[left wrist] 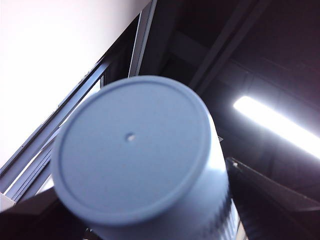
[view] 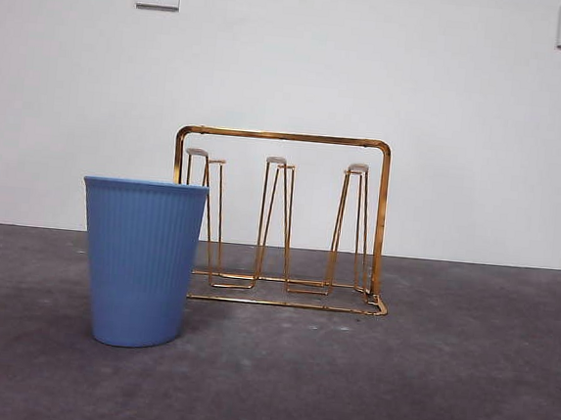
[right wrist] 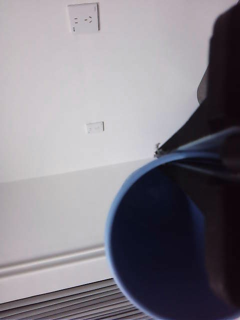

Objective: Pick up cup 1,put cup 1 in the cup rack,pick up cup 2,put cup 2 in the cup rack

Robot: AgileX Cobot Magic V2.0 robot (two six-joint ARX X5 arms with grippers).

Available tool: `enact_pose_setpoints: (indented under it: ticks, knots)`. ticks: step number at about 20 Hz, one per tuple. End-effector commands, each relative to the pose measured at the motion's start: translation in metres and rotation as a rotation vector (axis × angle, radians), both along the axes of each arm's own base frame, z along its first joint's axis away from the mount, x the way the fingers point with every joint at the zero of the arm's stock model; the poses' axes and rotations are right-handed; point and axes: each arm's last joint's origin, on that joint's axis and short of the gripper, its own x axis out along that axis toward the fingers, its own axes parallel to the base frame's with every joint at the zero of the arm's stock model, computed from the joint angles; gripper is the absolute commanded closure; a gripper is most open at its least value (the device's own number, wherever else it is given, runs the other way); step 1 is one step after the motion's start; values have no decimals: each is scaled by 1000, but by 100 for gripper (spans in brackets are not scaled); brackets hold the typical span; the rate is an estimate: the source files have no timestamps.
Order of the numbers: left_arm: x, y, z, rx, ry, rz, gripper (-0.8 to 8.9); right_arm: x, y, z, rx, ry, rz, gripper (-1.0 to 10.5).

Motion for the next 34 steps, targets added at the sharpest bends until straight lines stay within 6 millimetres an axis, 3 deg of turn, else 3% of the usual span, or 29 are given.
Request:
enact_pose_setpoints:
  ticks: [1,6,11,19,24,28,34]
  knots:
    - [-1,-1,1,5,-30,14,821,4,2,-6,-24,37,-14,938]
    - [-1,0,1,10,-36,10,821,1,1,-10,-55,82,-14,930]
    - [-1,4,3,26,-49,9,821,-8,-6,-12,-89,116,-18,724]
    - [1,15,7,98,-54,10,821,-39,-29,-12,-172,114,-124,725]
    - [2,20,4,255,-24,62,821,-65,-51,-21,-290,152,-260,726]
    - [3,20,-4,448,25,198,820,-84,-68,-31,-402,192,-390,726]
    - [2,-2,-20,796,68,444,820,-104,-85,-42,-481,259,-504,726]
